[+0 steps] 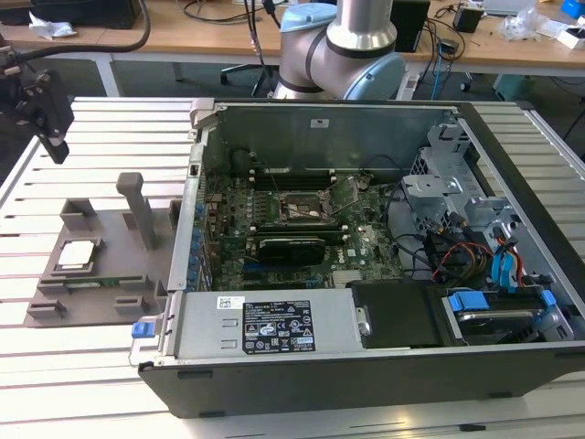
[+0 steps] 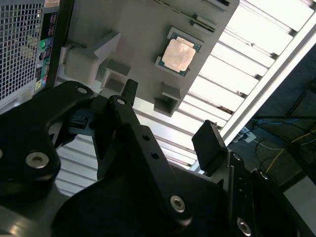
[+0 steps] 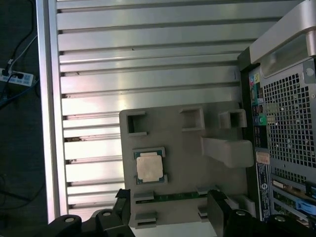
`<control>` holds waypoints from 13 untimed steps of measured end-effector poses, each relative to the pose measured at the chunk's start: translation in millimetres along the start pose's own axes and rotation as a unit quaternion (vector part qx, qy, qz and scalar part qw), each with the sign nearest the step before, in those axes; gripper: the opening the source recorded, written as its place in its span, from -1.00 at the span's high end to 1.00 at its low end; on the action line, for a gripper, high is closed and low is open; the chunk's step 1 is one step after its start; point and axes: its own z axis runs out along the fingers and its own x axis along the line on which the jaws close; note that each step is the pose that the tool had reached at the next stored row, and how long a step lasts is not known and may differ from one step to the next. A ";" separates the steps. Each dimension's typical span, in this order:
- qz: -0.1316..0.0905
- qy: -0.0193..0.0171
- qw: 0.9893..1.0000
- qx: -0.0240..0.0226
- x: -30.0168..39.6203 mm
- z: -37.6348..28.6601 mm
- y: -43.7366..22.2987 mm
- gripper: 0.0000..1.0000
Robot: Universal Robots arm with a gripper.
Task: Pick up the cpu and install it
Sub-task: 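Pick up the cpu and move it towards the insertion slot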
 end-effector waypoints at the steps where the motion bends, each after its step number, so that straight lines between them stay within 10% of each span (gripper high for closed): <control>1: 0.000 0.000 1.000 0.000 0.0 0.5 0.0 -0.44; 13: 0.000 0.000 1.000 0.000 0.2 9.7 -0.4 -0.44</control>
